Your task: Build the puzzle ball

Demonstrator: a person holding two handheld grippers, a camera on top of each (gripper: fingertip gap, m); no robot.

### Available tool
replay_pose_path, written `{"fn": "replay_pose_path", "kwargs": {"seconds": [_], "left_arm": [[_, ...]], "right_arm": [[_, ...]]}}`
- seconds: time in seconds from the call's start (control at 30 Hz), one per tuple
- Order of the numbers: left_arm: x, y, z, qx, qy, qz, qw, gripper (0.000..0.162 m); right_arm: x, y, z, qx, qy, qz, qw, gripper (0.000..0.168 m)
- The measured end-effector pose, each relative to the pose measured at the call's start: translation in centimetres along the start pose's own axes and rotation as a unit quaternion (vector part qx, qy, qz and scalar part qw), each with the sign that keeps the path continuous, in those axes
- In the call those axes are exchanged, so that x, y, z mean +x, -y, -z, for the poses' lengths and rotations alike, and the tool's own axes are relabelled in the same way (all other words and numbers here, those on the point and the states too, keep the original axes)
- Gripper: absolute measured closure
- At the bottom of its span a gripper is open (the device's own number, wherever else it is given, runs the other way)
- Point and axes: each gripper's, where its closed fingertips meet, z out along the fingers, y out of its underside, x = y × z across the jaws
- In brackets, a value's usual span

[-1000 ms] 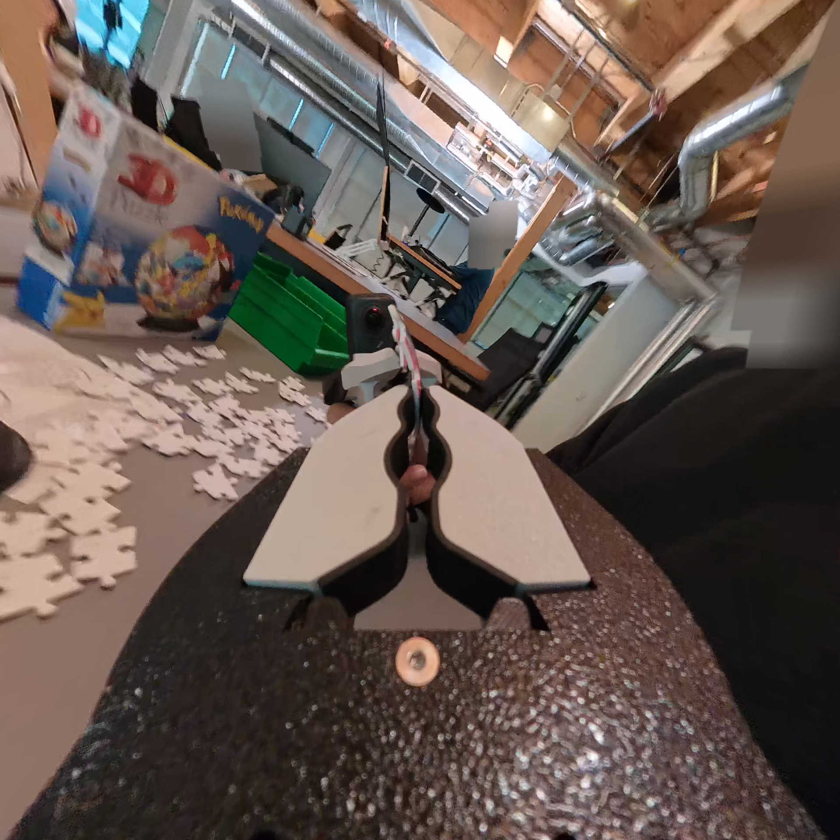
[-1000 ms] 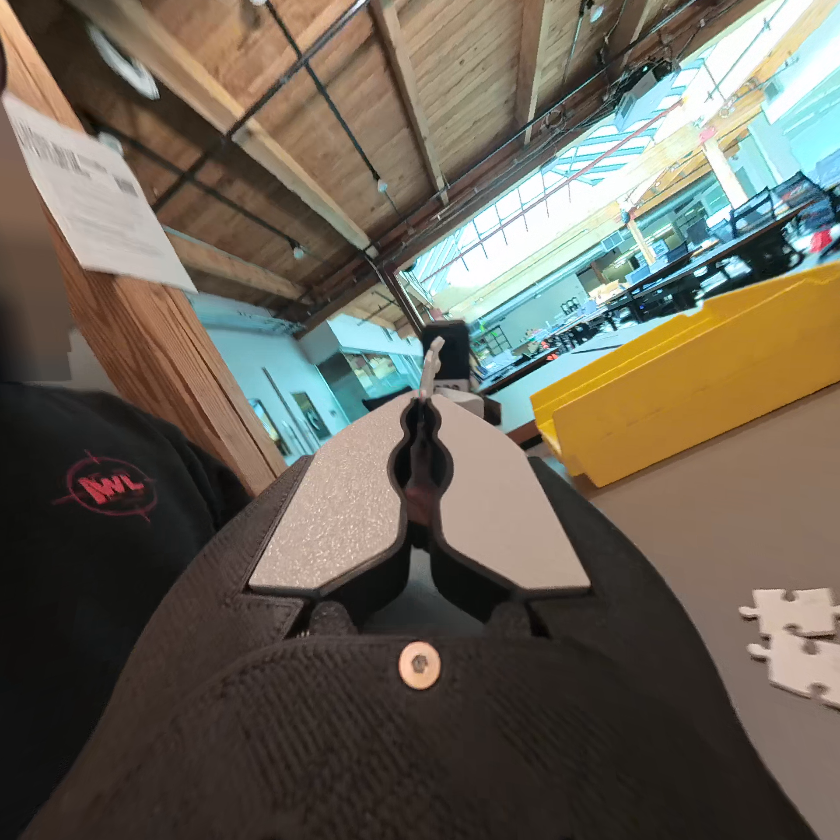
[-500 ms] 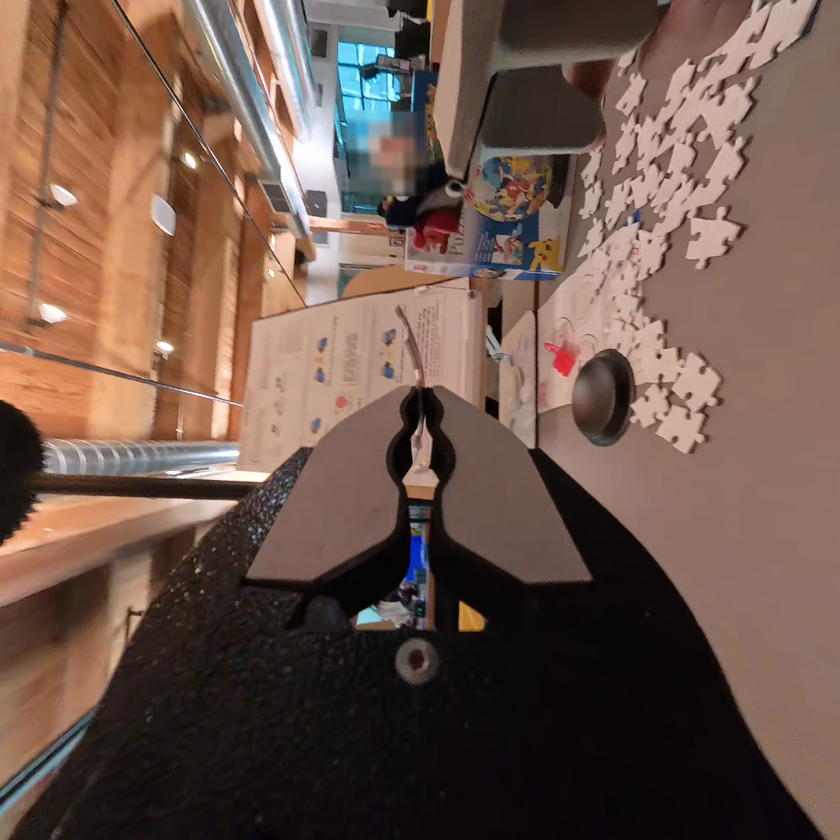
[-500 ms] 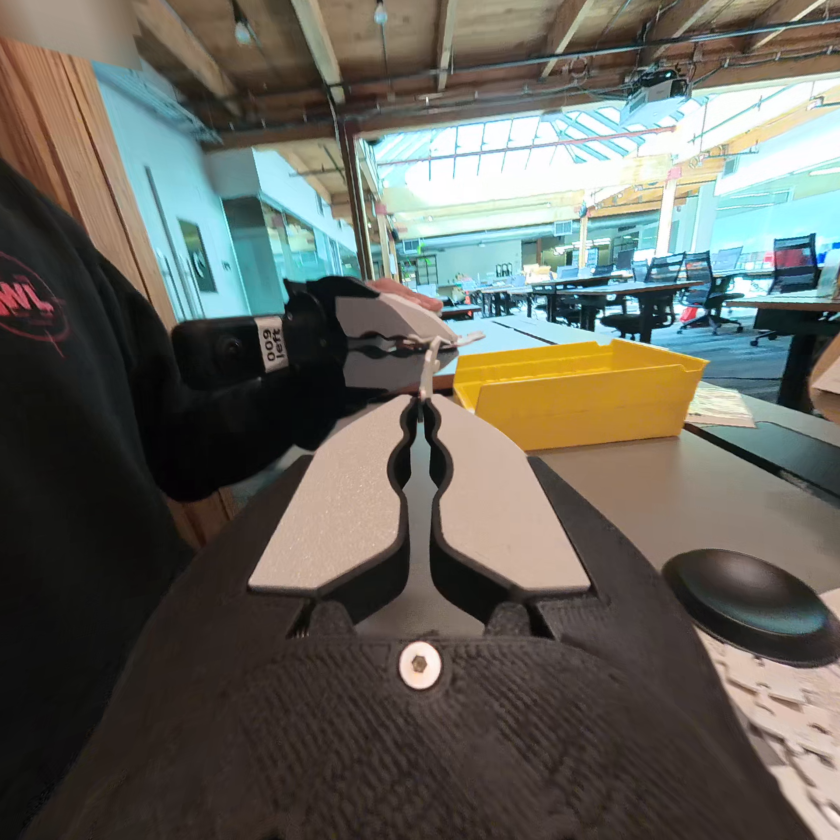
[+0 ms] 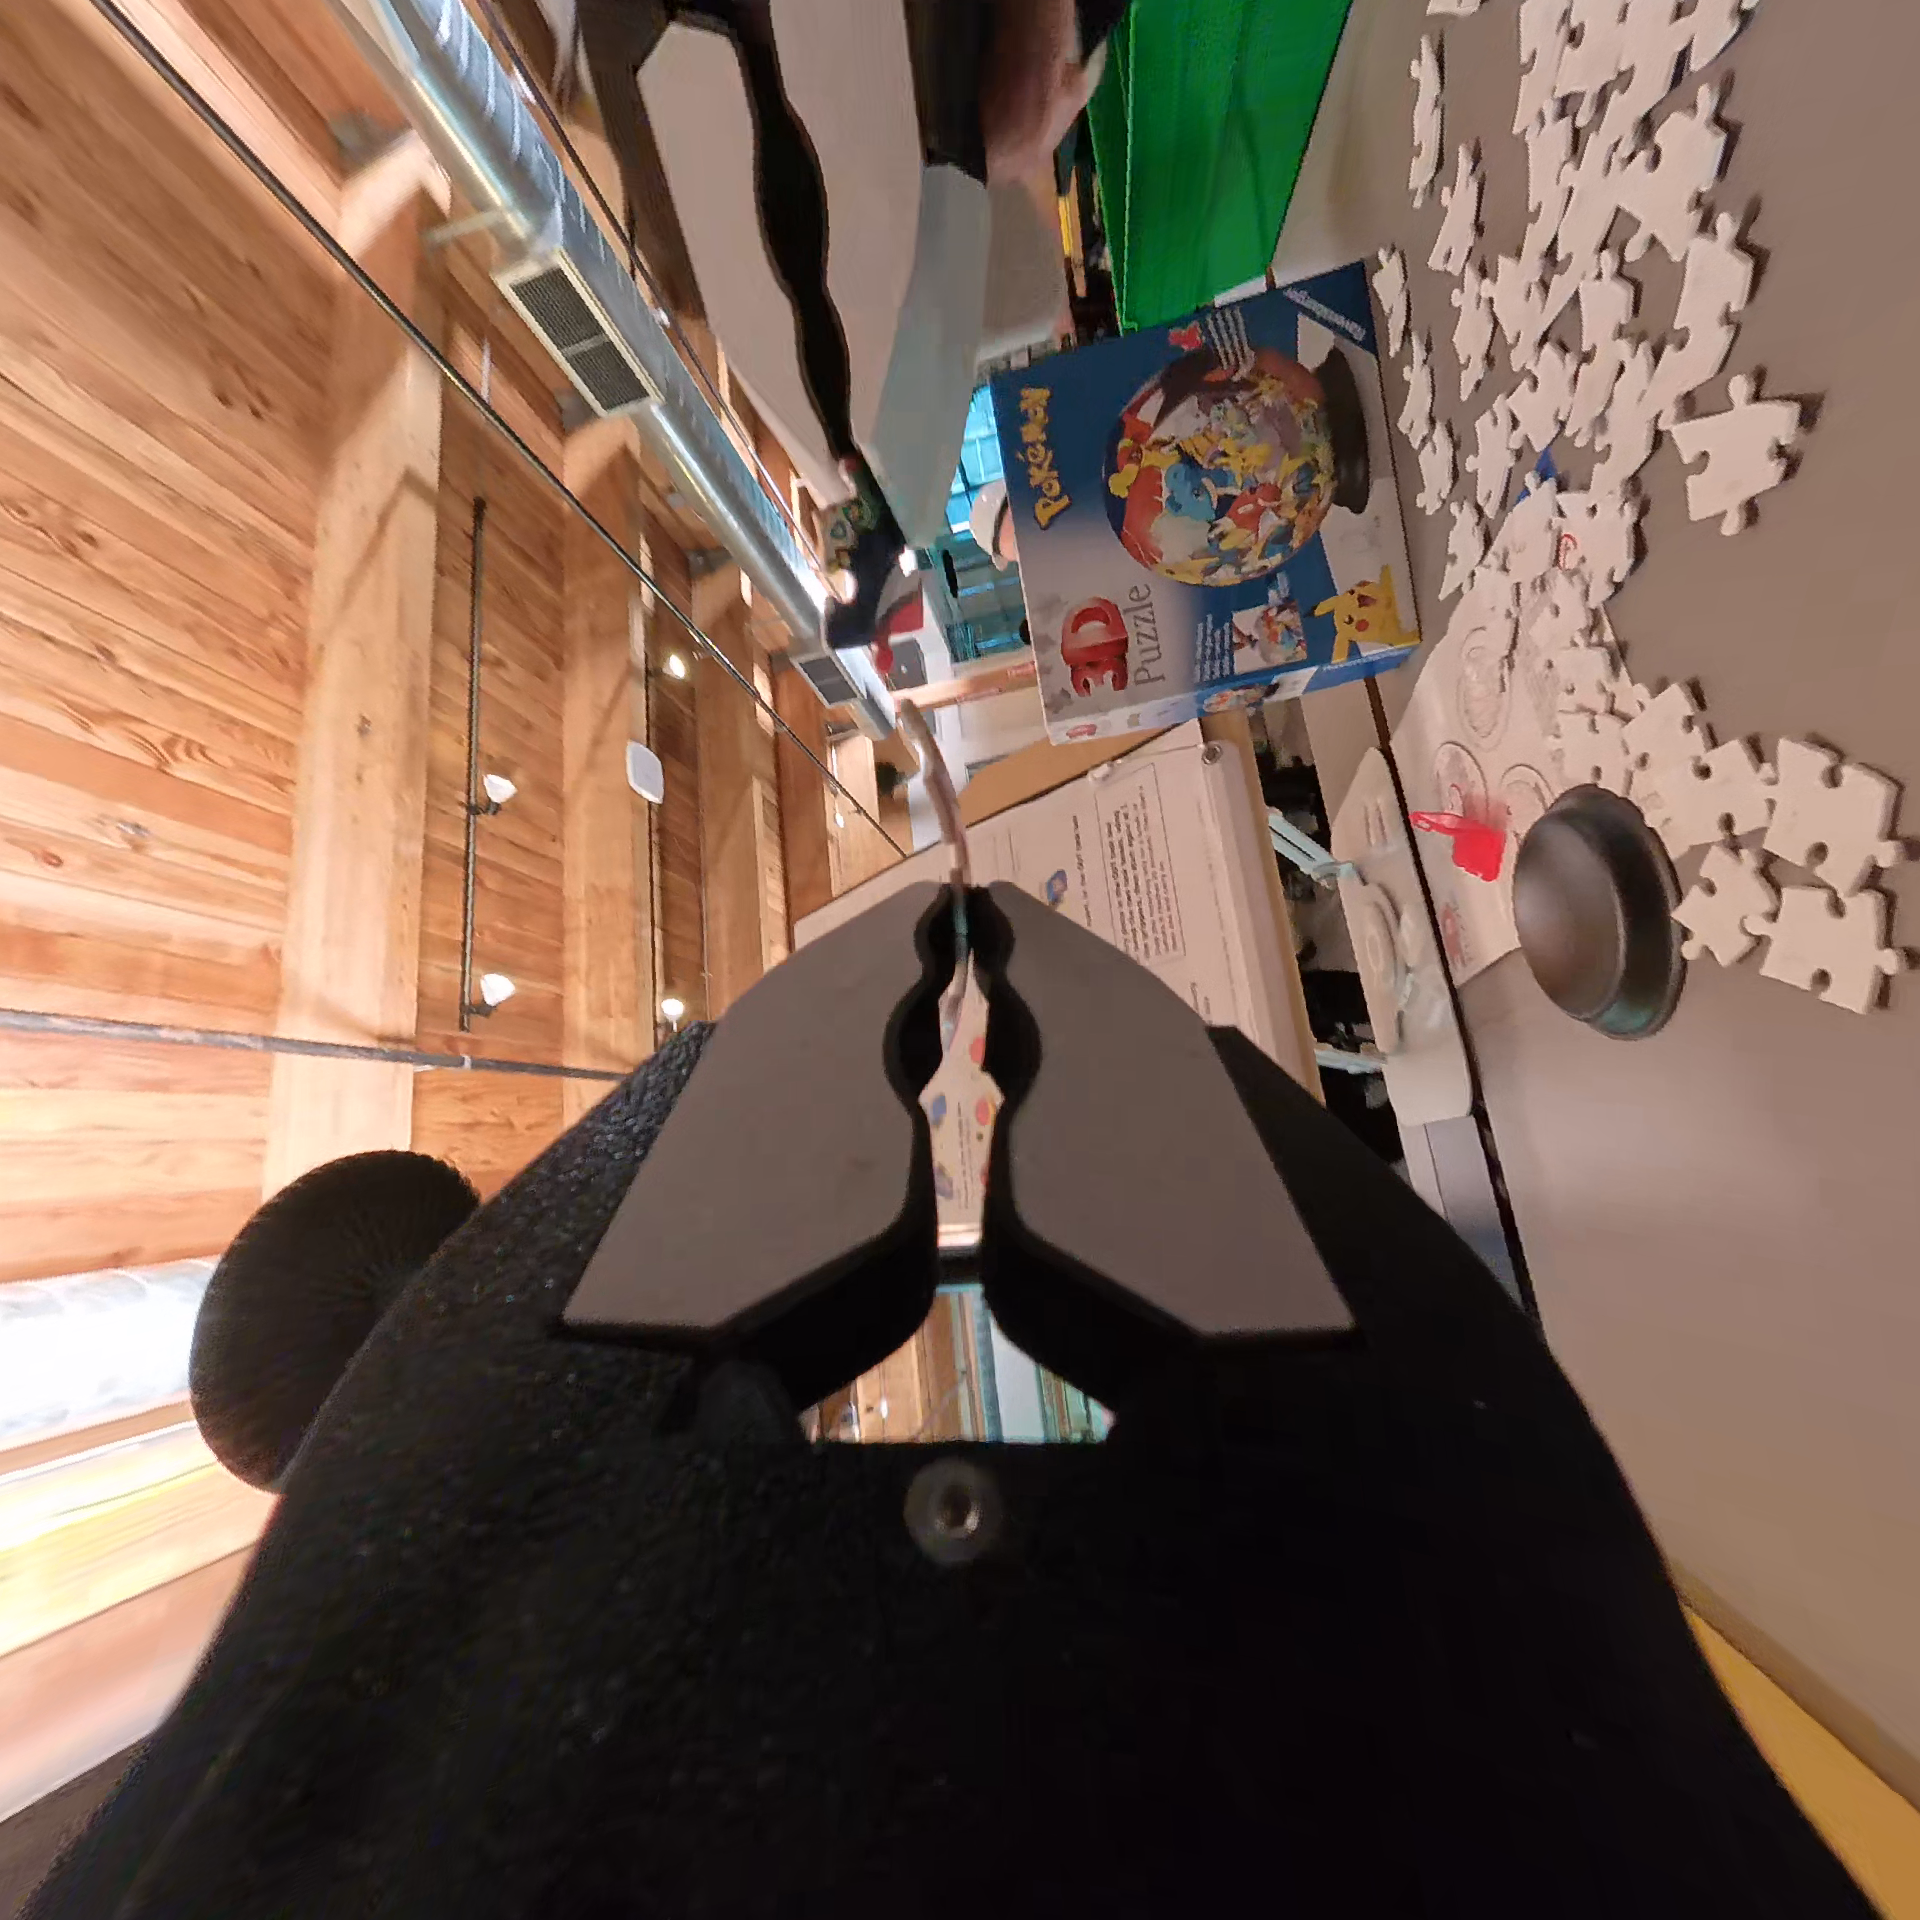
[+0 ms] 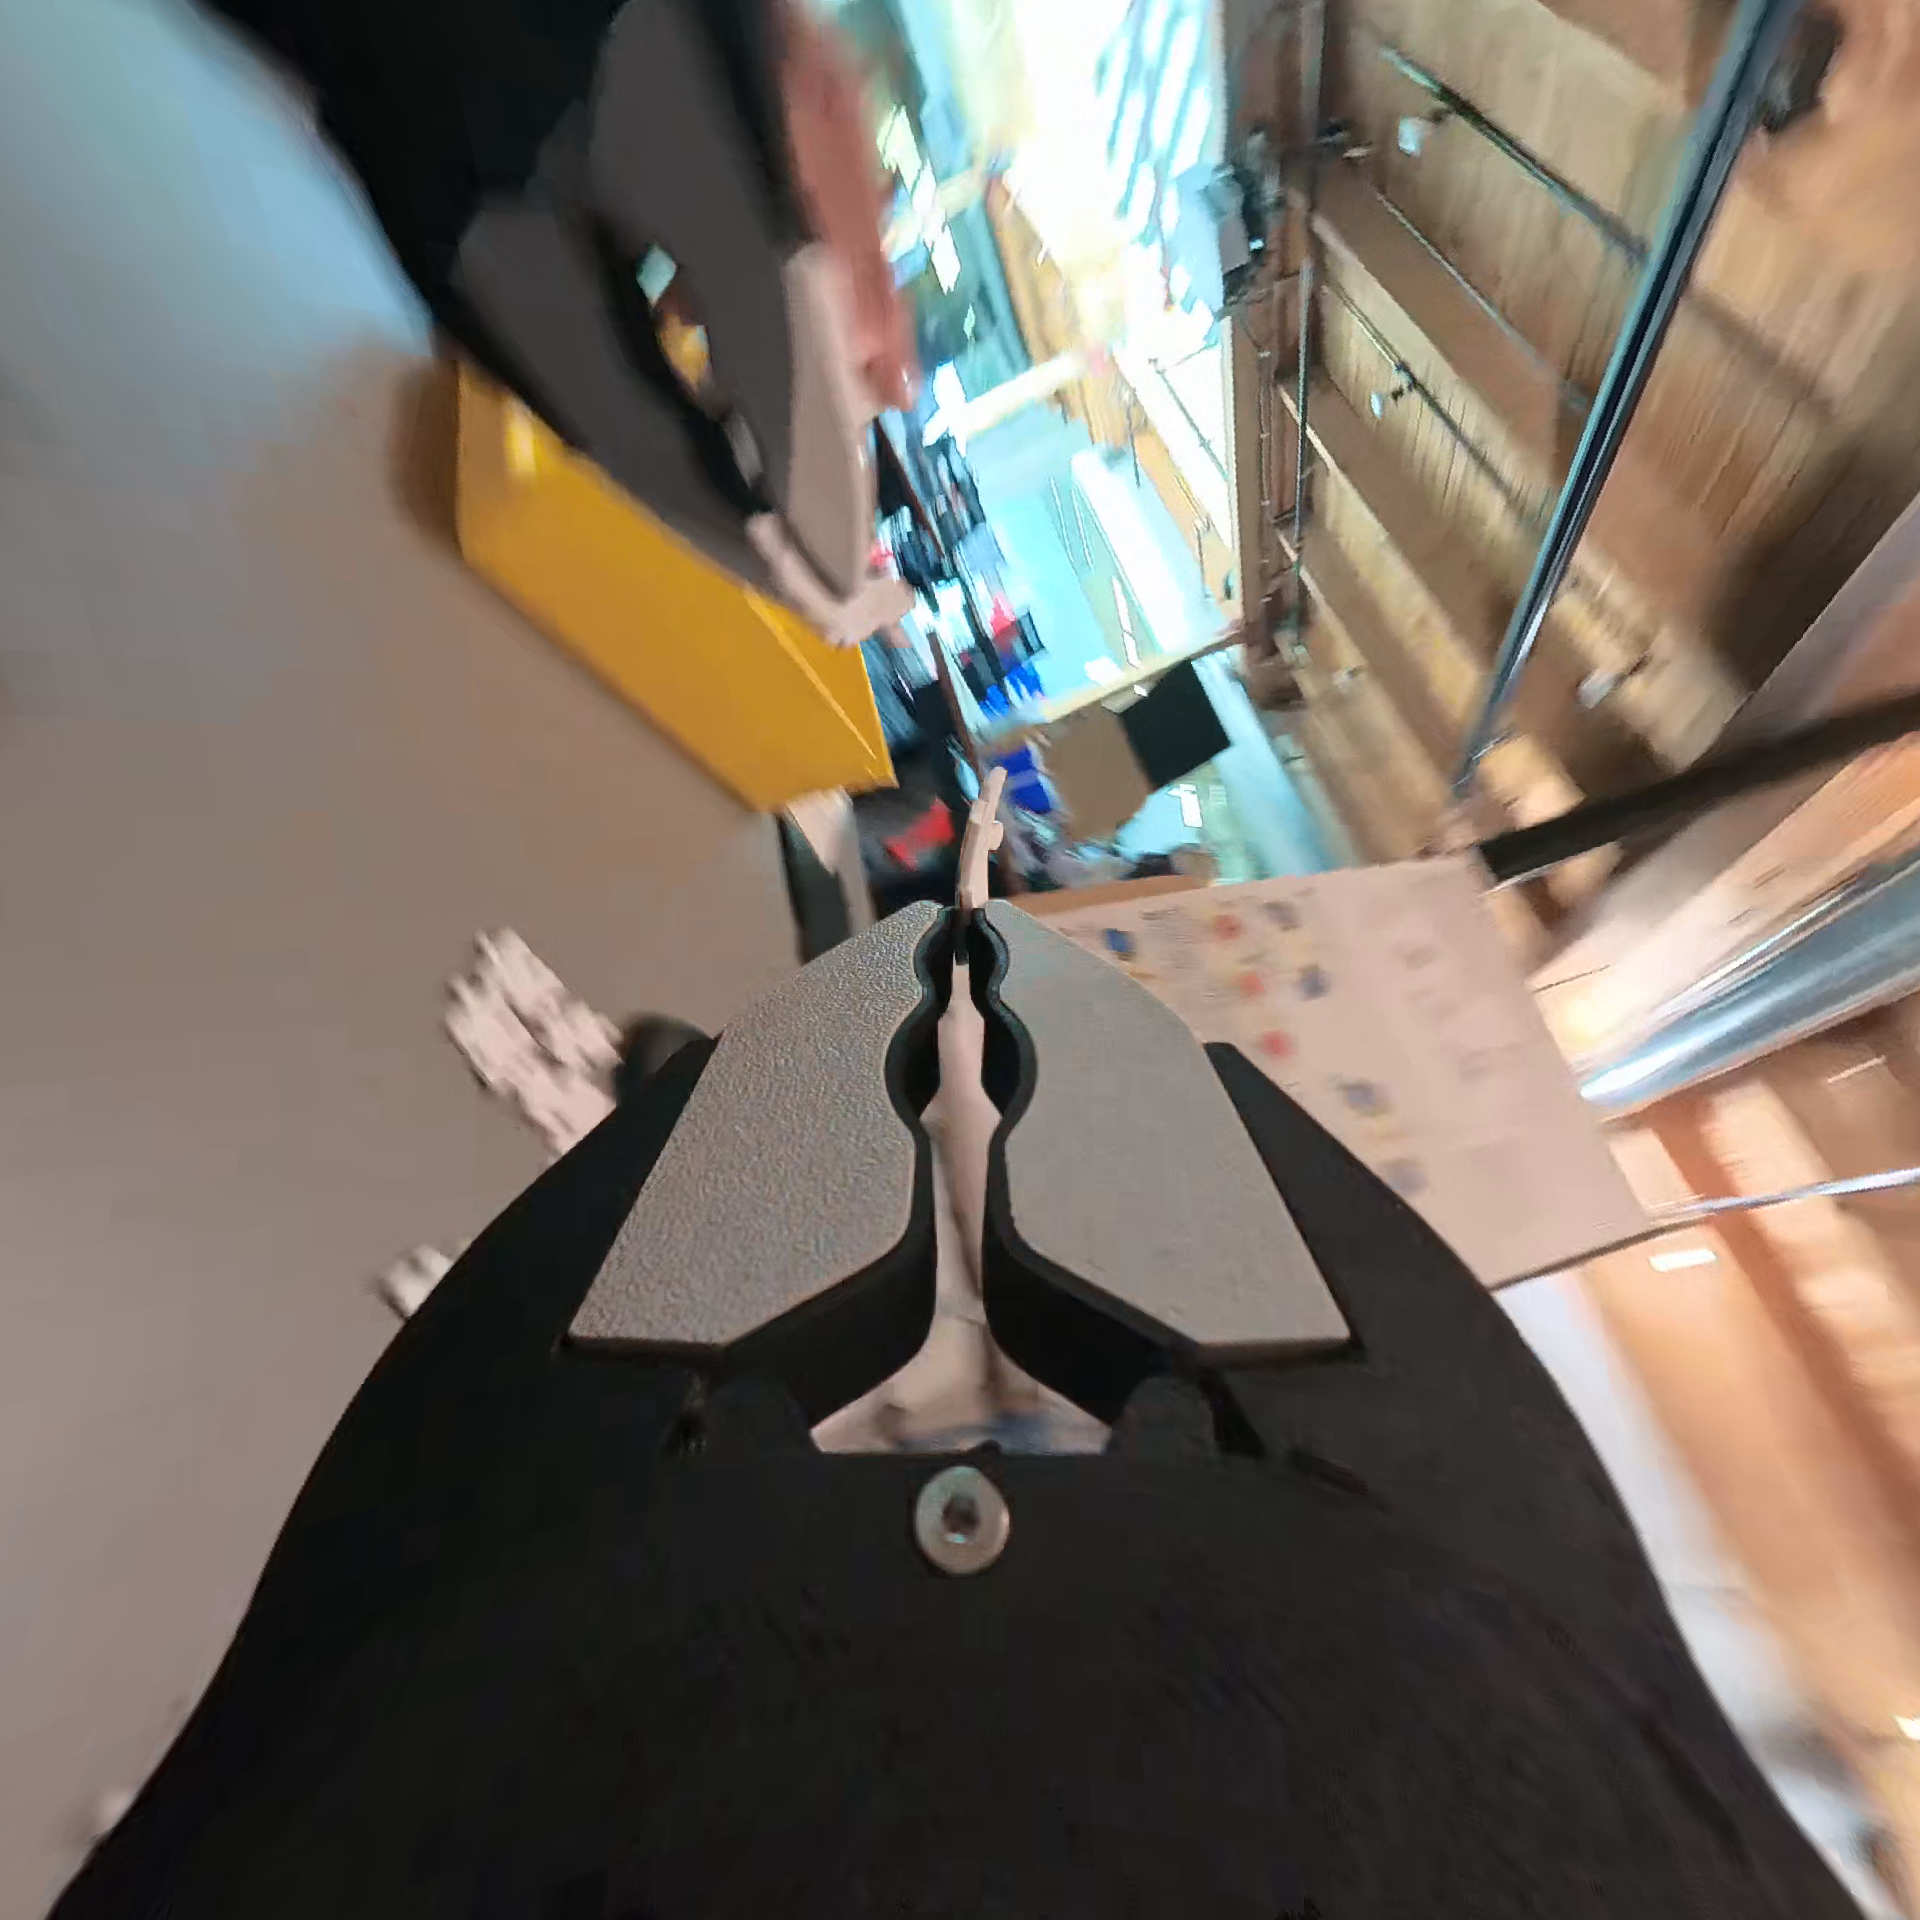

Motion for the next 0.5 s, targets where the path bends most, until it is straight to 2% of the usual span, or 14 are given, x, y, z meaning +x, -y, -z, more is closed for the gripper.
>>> {"fn": "replay_pose_path", "kwargs": {"seconds": [0.07,0.2,0.5], "left_arm": [[-0.2,0.5,-0.1,0.025,0.010,-0.001,1.000,0.160],[-0.6,1.3,-0.2,0.073,0.022,-0.015,0.997,0.161],[-0.5,2.0,-0.1,0.152,0.006,-0.057,0.987,0.161]], "right_arm": [[-0.1,0.4,-0.1,-0.012,0.004,0.073,0.997,0.166],[0.0,1.5,-0.1,0.006,0.003,0.160,0.987,0.166],[-2.5,2.7,0.1,0.064,0.059,0.247,0.965,0.166]]}}
